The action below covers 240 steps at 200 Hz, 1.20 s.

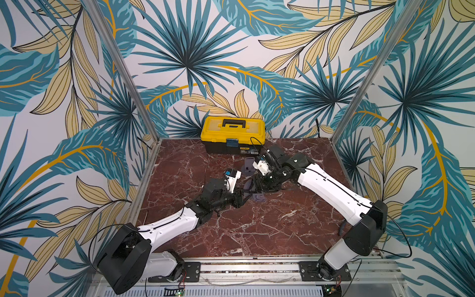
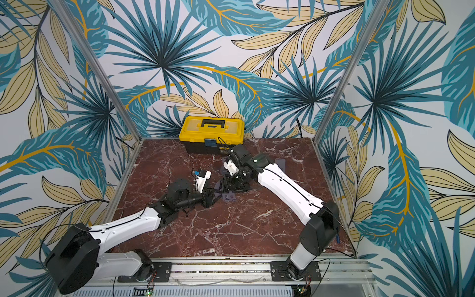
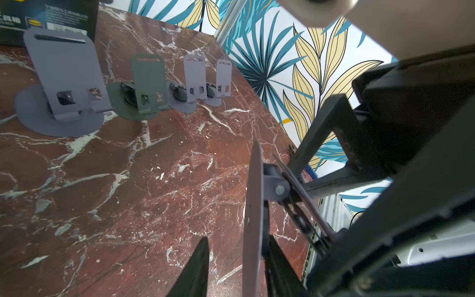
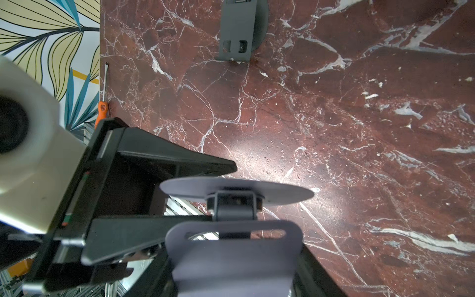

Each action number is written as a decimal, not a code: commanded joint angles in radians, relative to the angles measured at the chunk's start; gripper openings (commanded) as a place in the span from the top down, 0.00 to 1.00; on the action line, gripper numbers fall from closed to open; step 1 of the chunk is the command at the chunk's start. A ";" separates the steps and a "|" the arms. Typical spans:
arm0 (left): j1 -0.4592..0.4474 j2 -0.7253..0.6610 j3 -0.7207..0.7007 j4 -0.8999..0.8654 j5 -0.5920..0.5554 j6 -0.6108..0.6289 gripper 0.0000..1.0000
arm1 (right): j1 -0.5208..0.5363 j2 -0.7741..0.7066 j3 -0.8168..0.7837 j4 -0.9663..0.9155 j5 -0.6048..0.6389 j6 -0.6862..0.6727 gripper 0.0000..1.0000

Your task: Open the phone stand

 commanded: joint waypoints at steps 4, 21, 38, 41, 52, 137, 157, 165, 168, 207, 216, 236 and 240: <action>-0.005 -0.014 0.025 0.070 0.025 -0.007 0.63 | 0.002 -0.002 0.012 -0.004 -0.013 0.004 0.63; -0.005 -0.013 0.024 0.075 0.020 -0.007 0.66 | 0.002 0.001 0.015 -0.002 -0.016 0.005 0.63; -0.005 -0.007 0.022 0.090 0.021 -0.013 0.67 | 0.004 0.003 0.015 0.001 -0.022 0.007 0.63; -0.004 -0.007 0.022 0.094 0.020 -0.014 0.68 | 0.004 0.005 0.014 0.000 -0.023 0.007 0.63; -0.004 -0.003 0.020 0.109 0.020 -0.020 0.69 | 0.004 0.006 0.014 0.002 -0.029 0.009 0.63; -0.004 0.007 0.002 0.177 0.016 -0.045 0.80 | 0.005 0.001 0.003 0.043 -0.038 0.038 0.63; -0.004 0.006 0.002 0.176 0.017 -0.045 0.80 | 0.005 0.001 -0.003 0.064 -0.036 0.050 0.62; -0.004 0.006 0.001 0.176 0.020 -0.047 0.80 | 0.004 0.000 -0.005 0.075 -0.034 0.055 0.62; -0.005 0.006 0.001 0.176 0.020 -0.047 0.80 | 0.004 0.000 -0.005 0.078 -0.034 0.058 0.62; -0.004 0.006 -0.005 0.176 0.023 -0.049 0.79 | 0.004 0.002 0.006 0.102 -0.024 0.068 0.62; -0.004 0.006 -0.007 0.176 0.027 -0.049 0.79 | 0.004 0.003 0.009 0.105 -0.024 0.069 0.62; -0.004 0.006 -0.007 0.176 0.027 -0.047 0.83 | 0.004 0.008 0.015 0.110 -0.024 0.071 0.62; -0.005 0.004 -0.006 0.176 0.025 -0.047 0.83 | 0.004 0.010 0.016 0.112 -0.027 0.071 0.62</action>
